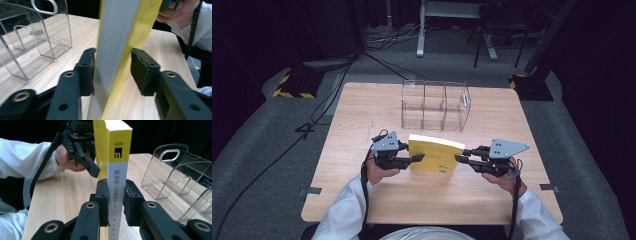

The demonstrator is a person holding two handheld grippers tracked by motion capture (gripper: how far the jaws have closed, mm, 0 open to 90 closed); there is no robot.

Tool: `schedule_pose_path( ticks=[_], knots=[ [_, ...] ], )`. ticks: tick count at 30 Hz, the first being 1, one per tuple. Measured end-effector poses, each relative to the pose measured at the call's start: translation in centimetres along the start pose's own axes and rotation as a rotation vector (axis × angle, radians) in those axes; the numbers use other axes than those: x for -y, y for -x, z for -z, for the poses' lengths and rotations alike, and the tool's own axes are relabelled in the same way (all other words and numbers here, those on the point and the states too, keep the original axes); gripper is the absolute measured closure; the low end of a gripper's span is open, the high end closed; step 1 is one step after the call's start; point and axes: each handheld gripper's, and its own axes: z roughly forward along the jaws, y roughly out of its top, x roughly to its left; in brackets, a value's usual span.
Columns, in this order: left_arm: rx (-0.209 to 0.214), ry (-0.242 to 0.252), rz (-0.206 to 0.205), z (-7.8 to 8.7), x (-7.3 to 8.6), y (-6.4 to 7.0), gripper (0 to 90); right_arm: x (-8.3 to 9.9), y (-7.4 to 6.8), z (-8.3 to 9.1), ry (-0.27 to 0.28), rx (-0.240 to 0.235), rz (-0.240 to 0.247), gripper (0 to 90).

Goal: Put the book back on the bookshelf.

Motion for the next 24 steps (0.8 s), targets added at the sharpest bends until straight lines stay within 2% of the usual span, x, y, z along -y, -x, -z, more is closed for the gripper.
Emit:
schedule_pose_path(
  ticks=[2,5,7,9,10,16,18,19,20,23,24],
  knots=[
    [-0.003,-0.012,-0.009,-0.1,0.0,0.0,59.6,0.0,0.0,0.0,0.002,0.001,-0.002,76.2],
    [0.007,-0.017,-0.016,-0.1,-0.1,0.0,61.7,0.4,0.3,-0.1,0.016,-0.031,-0.030,66.2],
    [0.009,-0.013,-0.019,-0.3,-0.1,0.2,62.2,0.5,0.3,-0.2,0.013,-0.035,-0.035,65.9],
    [0.015,-0.010,-0.026,-0.6,-0.1,0.3,63.1,0.7,0.2,-0.6,-0.033,-0.019,-0.023,63.6],
    [0.012,-0.008,-0.031,-0.7,-0.2,0.3,63.2,0.9,0.2,-0.7,-0.031,-0.028,-0.029,60.8],
    [0.014,0.005,-0.036,-1.4,-0.2,0.2,61.3,1.4,0.4,-0.6,-0.026,-0.052,-0.047,59.5],
    [0.011,0.010,-0.030,-1.6,-0.2,0.2,59.8,1.8,0.4,-0.8,-0.057,-0.064,-0.051,56.2],
    [0.013,0.011,-0.030,-1.7,-0.2,0.2,59.4,2.0,0.3,-1.0,-0.083,-0.065,-0.041,56.6],
    [0.009,0.012,-0.028,-1.7,-0.2,0.1,59.3,2.4,0.1,-1.3,-0.100,-0.041,-0.030,57.7],
    [-0.005,0.008,-0.019,-1.9,-0.2,0.1,54.4,3.2,0.4,-1.4,-0.062,-0.018,-0.069,68.0],
    [-0.017,0.000,-0.021,-2.0,-0.2,0.2,52.7,3.4,0.5,-1.5,-0.054,-0.021,-0.084,67.8]
  ],
)
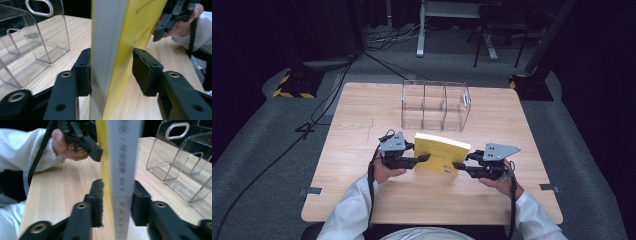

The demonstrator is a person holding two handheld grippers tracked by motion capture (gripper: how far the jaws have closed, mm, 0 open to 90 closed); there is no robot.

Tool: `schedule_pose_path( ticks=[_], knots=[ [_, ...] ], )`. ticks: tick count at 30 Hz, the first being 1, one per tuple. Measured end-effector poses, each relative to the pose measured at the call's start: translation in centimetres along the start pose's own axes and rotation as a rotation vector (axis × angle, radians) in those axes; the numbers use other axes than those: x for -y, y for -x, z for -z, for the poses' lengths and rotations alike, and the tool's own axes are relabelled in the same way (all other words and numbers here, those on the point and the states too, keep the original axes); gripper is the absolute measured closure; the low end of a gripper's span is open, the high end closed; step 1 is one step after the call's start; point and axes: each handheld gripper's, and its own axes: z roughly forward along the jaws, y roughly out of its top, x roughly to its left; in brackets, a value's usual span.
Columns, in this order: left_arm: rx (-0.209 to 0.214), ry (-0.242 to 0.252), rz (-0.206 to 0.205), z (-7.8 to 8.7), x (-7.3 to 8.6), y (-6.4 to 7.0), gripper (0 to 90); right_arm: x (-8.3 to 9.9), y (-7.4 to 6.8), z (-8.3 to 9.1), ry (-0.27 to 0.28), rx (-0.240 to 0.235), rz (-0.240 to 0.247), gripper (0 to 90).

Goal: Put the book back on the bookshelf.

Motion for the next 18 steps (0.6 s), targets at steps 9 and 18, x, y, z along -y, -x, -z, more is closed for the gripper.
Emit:
schedule_pose_path(
  ticks=[9,18],
  knots=[
    [-0.044,-0.070,0.010,0.2,1.0,-0.2,54.9,0.6,-0.6,-0.8,-0.032,0.069,0.055,75.7],
    [0.008,-0.070,0.000,-0.3,0.9,-0.1,62.9,0.4,-0.9,-0.4,-0.018,0.053,0.047,63.8]
  ],
)
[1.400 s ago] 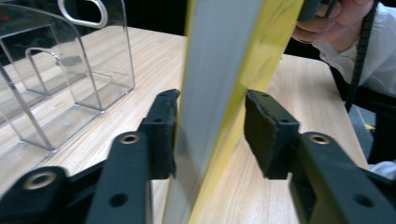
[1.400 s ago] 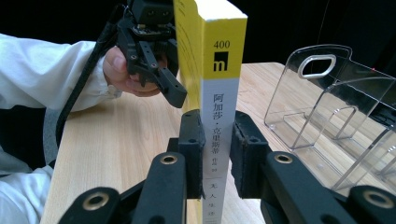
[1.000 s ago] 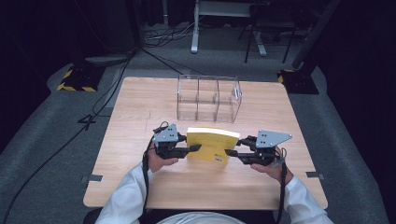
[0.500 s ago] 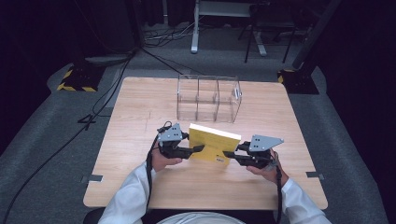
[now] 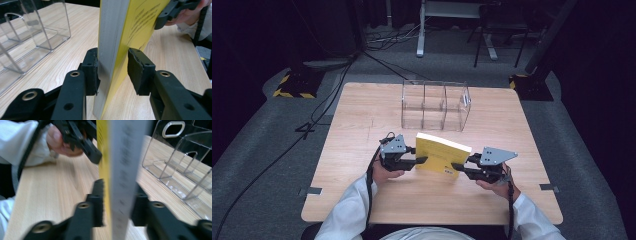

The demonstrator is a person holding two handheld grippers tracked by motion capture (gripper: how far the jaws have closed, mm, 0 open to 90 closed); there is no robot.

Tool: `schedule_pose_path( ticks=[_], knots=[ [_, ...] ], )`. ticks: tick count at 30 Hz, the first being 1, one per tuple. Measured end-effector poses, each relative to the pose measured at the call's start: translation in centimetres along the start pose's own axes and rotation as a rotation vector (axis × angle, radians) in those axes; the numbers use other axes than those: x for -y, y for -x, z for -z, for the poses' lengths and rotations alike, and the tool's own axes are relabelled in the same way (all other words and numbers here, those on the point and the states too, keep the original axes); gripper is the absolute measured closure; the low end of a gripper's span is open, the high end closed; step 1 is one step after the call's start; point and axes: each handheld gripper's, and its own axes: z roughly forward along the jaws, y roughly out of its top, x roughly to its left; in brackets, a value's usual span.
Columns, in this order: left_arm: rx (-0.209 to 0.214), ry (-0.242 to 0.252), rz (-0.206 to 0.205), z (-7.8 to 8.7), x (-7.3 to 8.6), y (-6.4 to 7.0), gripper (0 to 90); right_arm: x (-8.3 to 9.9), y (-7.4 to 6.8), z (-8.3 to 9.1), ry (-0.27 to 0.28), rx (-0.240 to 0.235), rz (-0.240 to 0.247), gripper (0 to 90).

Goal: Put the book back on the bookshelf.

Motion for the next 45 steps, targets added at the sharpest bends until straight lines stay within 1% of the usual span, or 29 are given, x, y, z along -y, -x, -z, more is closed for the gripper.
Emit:
schedule_pose_path(
  ticks=[3,5,6,8,11,13,16,18,20,21,22,23,24,25,26,27,29,30,32,33,34,36,37,38,39,40,42,43,45],
  knots=[
    [-0.001,0.006,0.000,-0.9,-0.4,-0.1,63.0,-0.2,0.1,0.1,-0.003,0.028,0.001,63.8],
    [0.007,0.013,-0.002,-1.4,-0.5,-0.3,62.3,0.0,0.2,0.4,0.005,0.020,-0.012,65.5],
    [0.007,0.016,-0.006,-1.6,-0.6,-0.3,61.5,0.1,0.3,0.6,0.007,0.014,-0.010,67.9],
    [0.013,0.023,-0.004,-2.3,-0.7,-0.2,60.3,0.3,0.2,0.9,0.006,0.029,-0.007,72.9],
    [0.005,0.022,-0.004,-3.0,-1.1,-0.2,58.3,0.4,-0.1,1.5,-0.006,0.085,-0.004,75.0],
    [0.001,0.024,0.004,-3.2,-1.2,-0.2,57.2,0.4,-0.2,1.6,-0.011,0.121,-0.006,75.0],
    [-0.012,0.016,-0.003,-3.3,-1.3,-0.1,55.1,0.4,-0.5,1.6,-0.015,0.158,-0.005,75.3],
    [-0.037,0.005,0.001,-3.0,-1.3,0.0,53.8,0.4,-0.6,1.5,-0.015,0.169,-0.004,75.6],
    [-0.059,-0.005,0.004,-2.4,-1.2,0.0,50.2,0.3,-0.6,1.5,-0.021,0.183,-0.007,75.6],
    [-0.062,-0.009,0.018,-2.0,-1.0,-0.1,49.0,0.3,-0.7,1.5,-0.021,0.191,-0.010,75.7],
    [-0.067,-0.015,0.018,-1.5,-0.8,-0.2,50.1,0.3,-0.6,1.5,-0.020,0.196,-0.015,75.8],
    [-0.097,-0.027,0.015,-0.7,-0.5,-0.2,50.0,0.4,-0.6,1.5,-0.019,0.205,-0.020,75.9],
    [-0.097,-0.027,0.015,-0.7,-0.5,-0.2,47.4,0.4,-0.6,1.5,-0.019,0.205,-0.020,75.9],
    [-0.124,-0.043,0.014,0.0,-0.2,-0.2,47.4,0.4,-0.5,1.6,-0.016,0.214,-0.031,75.9],
    [-0.139,-0.054,0.014,0.6,0.1,-0.2,45.0,0.5,-0.3,1.6,-0.014,0.223,-0.033,76.0],
    [-0.164,-0.066,0.022,1.1,0.3,-0.1,43.3,0.5,-0.2,1.7,-0.016,0.228,-0.034,76.0],
    [-0.227,-0.102,0.026,2.3,0.8,-0.2,35.7,0.5,-0.1,1.7,-0.012,0.244,-0.039,76.0],
    [-0.243,-0.118,0.037,2.8,1.1,-0.2,31.6,0.6,0.0,1.7,-0.009,0.251,-0.044,76.0],
    [-0.291,-0.155,0.055,4.0,1.7,-0.2,25.5,0.7,0.4,1.8,-0.005,0.260,-0.054,76.1],
    [-0.319,-0.174,0.081,4.9,2.1,-0.2,23.2,0.7,0.4,1.9,-0.007,0.269,-0.057,76.1],
    [-0.334,-0.174,0.074,5.4,2.5,0.0,22.7,0.7,0.4,1.9,-0.008,0.275,-0.056,76.1],
    [-0.338,-0.177,0.070,5.8,2.8,0.1,22.4,0.7,0.5,1.9,-0.008,0.291,-0.056,76.1],
    [-0.337,-0.192,0.077,6.2,3.2,0.3,22.4,0.7,0.5,1.9,-0.008,0.291,-0.056,76.1],
    [-0.338,-0.212,0.090,6.8,3.9,0.6,19.9,0.7,0.7,1.9,-0.014,0.308,-0.062,76.2],
    [-0.338,-0.218,0.098,6.9,4.1,0.7,19.7,0.7,0.7,1.9,-0.015,0.315,-0.064,76.2],
    [-0.338,-0.218,0.098,6.9,4.1,0.7,19.6,0.7,0.7,1.9,-0.015,0.315,-0.064,76.2],
    [-0.360,-0.227,0.111,7.4,4.7,1.1,19.5,0.6,0.8,1.9,-0.020,0.330,-0.058,76.2],
    [-0.356,-0.227,0.123,7.6,5.1,1.2,19.4,0.6,0.8,2.0,-0.021,0.336,-0.053,76.2],
    [-0.357,-0.229,0.131,7.9,5.5,1.5,17.9,0.6,0.9,2.0,-0.019,0.345,-0.050,76.2]
  ],
)
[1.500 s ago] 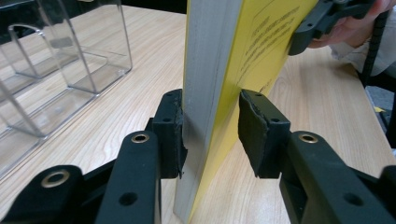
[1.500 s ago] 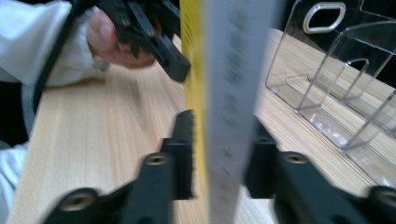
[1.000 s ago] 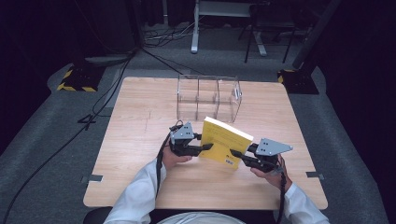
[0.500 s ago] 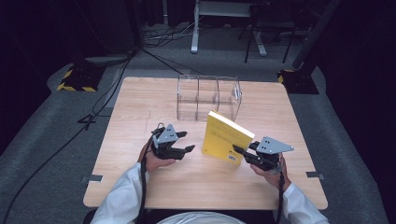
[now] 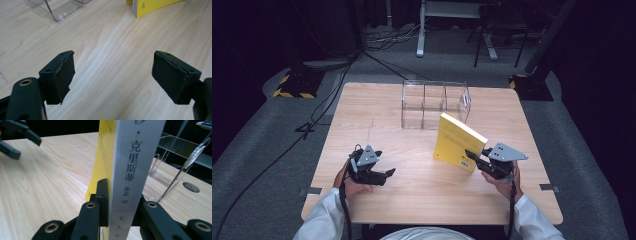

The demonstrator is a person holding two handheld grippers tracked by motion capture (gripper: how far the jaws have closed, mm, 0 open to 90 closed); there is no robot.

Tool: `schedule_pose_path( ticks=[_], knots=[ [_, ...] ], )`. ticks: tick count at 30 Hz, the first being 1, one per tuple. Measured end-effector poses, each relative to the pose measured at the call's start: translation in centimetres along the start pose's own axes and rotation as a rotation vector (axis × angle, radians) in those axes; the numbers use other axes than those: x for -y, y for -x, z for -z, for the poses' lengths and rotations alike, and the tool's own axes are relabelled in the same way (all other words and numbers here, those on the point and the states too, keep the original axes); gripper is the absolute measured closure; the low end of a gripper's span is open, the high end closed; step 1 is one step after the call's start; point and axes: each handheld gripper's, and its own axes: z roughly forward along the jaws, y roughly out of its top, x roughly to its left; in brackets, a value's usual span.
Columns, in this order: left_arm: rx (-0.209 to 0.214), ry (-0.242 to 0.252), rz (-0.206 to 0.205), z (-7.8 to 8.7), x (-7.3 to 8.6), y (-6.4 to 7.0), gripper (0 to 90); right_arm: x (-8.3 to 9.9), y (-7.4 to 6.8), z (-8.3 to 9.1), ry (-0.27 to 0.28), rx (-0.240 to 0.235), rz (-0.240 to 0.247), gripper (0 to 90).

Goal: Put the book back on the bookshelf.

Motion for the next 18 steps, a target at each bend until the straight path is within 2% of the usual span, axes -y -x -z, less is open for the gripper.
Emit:
schedule_pose_path(
  ticks=[3,5,7,8,9,11,13,15,18],
  knots=[
    [-0.040,-0.029,-0.006,0.3,0.9,0.3,17.7,0.0,0.1,0.0,0.004,0.010,-0.006,76.2],
    [-0.042,-0.037,0.002,0.4,1.2,0.3,17.3,0.0,0.1,0.0,0.005,0.015,-0.008,76.2],
    [-0.050,-0.065,0.008,0.3,1.6,0.2,17.3,0.1,0.3,0.0,0.005,0.029,-0.024,76.2],
    [-0.069,-0.089,0.007,0.0,1.7,0.1,17.3,0.1,0.4,0.0,0.003,0.034,-0.034,76.2],
    [-0.069,-0.089,0.007,0.0,1.7,0.1,17.3,0.1,0.4,0.0,0.003,0.034,-0.034,76.2],
    [-0.063,-0.101,0.019,-0.1,2.0,-0.1,17.3,0.2,0.6,0.1,0.003,0.067,-0.041,76.2],
    [-0.080,-0.119,0.008,-0.4,2.2,-0.2,17.3,0.2,0.8,0.2,0.005,0.088,-0.038,76.3],
    [-0.081,-0.130,0.013,-0.5,2.4,-0.3,17.3,0.2,1.0,0.2,0.005,0.096,-0.038,76.2],
    [-0.091,-0.174,0.020,-0.8,2.7,-0.5,17.1,0.4,1.4,0.1,0.014,0.106,-0.058,76.2]
  ],
)
